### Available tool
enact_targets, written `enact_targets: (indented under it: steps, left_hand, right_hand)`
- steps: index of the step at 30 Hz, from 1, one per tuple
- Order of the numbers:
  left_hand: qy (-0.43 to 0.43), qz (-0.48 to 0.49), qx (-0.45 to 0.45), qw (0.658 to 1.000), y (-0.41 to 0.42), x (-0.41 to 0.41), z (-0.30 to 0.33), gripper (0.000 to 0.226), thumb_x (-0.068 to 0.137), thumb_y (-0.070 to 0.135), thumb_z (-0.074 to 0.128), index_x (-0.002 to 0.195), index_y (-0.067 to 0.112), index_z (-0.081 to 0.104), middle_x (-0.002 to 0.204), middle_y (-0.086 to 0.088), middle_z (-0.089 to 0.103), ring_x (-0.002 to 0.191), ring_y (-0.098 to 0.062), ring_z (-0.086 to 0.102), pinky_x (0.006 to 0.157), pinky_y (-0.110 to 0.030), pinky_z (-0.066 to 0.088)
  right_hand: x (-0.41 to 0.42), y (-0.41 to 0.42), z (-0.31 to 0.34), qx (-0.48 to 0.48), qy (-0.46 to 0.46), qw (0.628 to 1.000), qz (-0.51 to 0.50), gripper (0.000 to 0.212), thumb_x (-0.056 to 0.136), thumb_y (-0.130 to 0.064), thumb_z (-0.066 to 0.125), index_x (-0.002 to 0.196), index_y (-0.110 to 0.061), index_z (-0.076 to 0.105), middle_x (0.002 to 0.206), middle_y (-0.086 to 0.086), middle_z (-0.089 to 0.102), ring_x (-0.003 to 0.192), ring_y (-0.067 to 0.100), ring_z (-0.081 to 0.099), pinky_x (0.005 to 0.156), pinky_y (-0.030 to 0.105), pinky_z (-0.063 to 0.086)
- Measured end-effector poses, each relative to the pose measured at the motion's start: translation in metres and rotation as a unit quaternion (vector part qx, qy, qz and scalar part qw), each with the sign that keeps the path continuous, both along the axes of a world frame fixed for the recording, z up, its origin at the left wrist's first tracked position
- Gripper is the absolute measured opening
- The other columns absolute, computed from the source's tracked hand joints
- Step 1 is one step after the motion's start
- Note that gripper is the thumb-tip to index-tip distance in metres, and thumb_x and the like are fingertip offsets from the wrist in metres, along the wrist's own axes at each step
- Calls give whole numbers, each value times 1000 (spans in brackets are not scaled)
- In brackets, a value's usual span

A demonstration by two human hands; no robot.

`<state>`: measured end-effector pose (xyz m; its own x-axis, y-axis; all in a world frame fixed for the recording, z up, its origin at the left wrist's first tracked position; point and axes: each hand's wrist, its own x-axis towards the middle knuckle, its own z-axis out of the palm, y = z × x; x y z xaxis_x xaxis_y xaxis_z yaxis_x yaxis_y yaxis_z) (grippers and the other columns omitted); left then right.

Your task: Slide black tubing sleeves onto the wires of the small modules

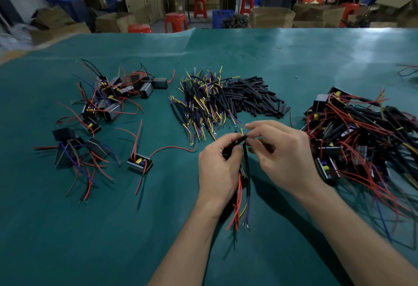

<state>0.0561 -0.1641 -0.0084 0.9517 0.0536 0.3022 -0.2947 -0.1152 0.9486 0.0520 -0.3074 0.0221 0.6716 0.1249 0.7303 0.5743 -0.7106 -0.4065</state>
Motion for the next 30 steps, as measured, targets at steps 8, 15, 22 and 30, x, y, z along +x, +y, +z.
enact_targets:
  steps: [8, 15, 22, 30]
  left_hand:
    - [-4, 16, 4, 1000, -3, 0, -2, 29, 86, 7, 58, 95, 29, 75, 68, 24, 64, 58, 8, 53, 65, -24, 43]
    - [-4, 20, 28, 999, -3, 1, -1, 32, 82, 9, 58, 99, 28, 76, 69, 26, 64, 60, 9, 53, 66, -23, 43]
    - [-20, 3, 42, 999, -1, -1, 2, 16, 85, 11, 74, 94, 23, 77, 75, 24, 69, 70, 7, 61, 71, -15, 47]
    - [-36, 16, 58, 998, -2, -3, 4, 10, 81, 16, 72, 87, 23, 75, 74, 8, 70, 68, -10, 62, 72, -35, 53]
  right_hand:
    - [-1, -4, 4, -59, -8, 998, -5, 5, 89, -3, 74, 91, -7, 76, 88, 3, 74, 74, 25, 70, 63, 41, 56]
    - [0, -4, 7, -60, -8, 998, -20, 6, 88, -6, 76, 90, -10, 80, 79, 5, 75, 67, 28, 69, 58, 44, 56]
    - [-4, -1, 11, 27, 67, 996, -45, 13, 80, -4, 80, 84, -16, 82, 72, -6, 76, 64, 10, 70, 65, 33, 58]
    - [-2, -1, 16, 256, 280, 925, -14, 18, 76, -2, 83, 71, -19, 80, 60, 1, 72, 49, 14, 66, 51, 23, 51]
